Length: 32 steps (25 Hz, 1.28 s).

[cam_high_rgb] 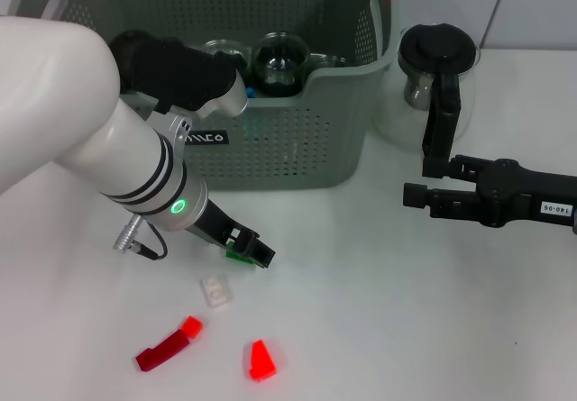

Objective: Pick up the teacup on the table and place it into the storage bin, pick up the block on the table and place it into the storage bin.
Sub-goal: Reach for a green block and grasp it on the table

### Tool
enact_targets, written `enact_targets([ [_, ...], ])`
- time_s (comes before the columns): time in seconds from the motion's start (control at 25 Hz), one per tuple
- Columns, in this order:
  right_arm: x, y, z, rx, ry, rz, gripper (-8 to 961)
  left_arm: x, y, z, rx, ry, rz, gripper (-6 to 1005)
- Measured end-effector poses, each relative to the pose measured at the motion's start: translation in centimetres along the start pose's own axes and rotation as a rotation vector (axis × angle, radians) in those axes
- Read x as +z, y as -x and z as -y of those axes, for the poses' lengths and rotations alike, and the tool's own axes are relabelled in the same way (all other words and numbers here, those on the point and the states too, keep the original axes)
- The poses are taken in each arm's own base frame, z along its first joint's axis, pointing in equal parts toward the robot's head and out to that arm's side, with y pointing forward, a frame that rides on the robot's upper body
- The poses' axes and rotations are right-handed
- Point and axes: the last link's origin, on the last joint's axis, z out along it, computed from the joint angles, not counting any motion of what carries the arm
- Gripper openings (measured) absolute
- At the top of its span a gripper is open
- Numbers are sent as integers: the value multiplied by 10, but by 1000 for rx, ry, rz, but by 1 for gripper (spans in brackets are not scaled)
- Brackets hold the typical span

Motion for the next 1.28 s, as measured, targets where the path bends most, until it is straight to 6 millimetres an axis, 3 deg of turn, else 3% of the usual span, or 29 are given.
enact_targets([
  [1.28,-1,-1,0,1,-3,0,885,6,-3,-2,4,8,24,745],
])
